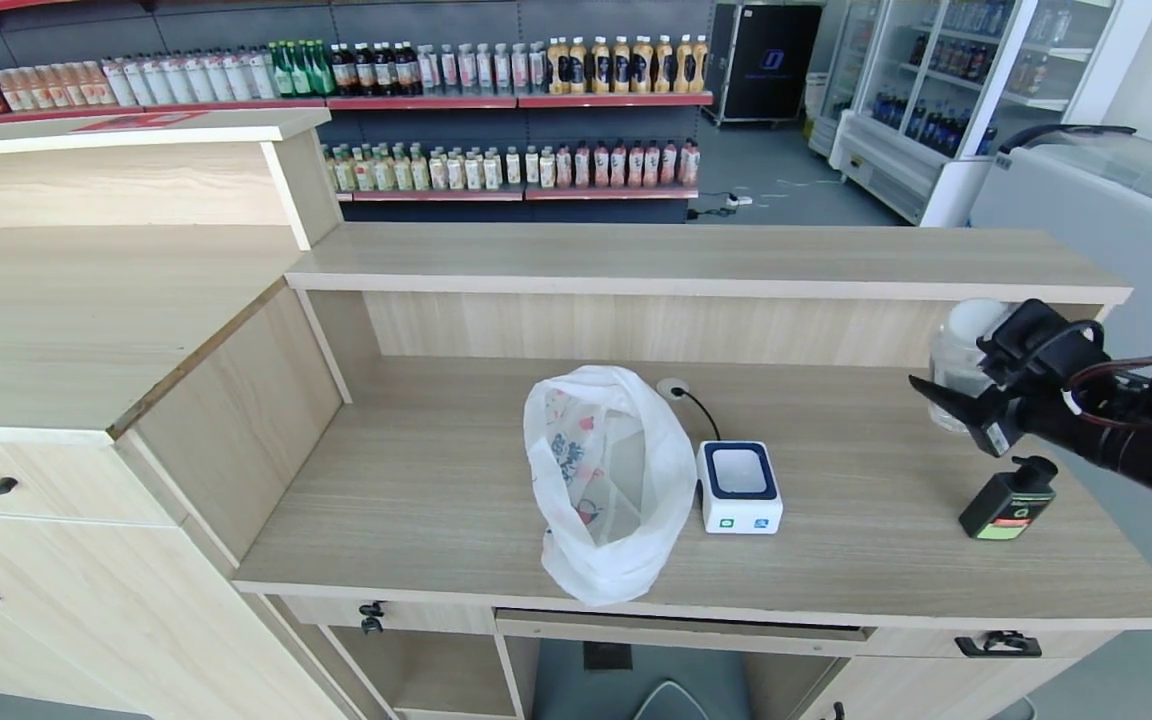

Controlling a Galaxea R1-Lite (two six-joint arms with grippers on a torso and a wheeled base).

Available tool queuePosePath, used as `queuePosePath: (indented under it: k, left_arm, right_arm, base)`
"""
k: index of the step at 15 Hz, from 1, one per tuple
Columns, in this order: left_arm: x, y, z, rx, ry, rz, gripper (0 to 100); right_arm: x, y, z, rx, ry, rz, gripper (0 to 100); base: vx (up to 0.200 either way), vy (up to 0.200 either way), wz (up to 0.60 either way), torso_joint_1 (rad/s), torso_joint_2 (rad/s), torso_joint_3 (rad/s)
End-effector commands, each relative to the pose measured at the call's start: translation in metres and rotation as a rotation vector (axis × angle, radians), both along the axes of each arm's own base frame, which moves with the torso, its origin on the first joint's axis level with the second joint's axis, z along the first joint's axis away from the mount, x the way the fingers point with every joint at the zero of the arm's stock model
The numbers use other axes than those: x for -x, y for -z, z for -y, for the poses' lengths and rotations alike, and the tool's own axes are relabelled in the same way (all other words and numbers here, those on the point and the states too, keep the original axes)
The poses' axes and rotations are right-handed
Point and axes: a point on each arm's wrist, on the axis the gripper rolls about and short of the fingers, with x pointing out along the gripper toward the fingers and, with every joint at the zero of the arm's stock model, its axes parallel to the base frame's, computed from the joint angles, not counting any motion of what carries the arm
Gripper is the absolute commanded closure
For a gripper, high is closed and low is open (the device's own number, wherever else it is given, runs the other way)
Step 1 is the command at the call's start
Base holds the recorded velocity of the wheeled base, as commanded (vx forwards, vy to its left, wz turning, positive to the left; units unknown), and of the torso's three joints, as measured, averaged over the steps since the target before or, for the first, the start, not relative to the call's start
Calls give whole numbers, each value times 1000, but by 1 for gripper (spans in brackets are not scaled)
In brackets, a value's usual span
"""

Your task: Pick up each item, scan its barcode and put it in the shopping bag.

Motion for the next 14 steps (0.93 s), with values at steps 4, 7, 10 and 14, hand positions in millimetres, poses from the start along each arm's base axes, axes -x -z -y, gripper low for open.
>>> queuePosePath:
  k: [4,7,10,14]
  left_arm:
    - [0,0,0,0,-1,1,0]
    - [0,0,0,-1,-1,1,0]
    - [0,0,0,0,-1,1,0]
    - [0,0,0,0,-1,1,0]
  right_arm:
    - [-40,28,15,160,-159,155,100]
    - [-53,45,22,251,-271,198,100]
    - [-54,62,39,291,-338,177,100]
    - [-57,77,46,291,-365,151,100]
  base:
    - [0,0,600,8,4,5]
    - [0,0,200,2,1,2]
    - [0,0,0,0,0,0]
    - [0,0,0,0,0,0]
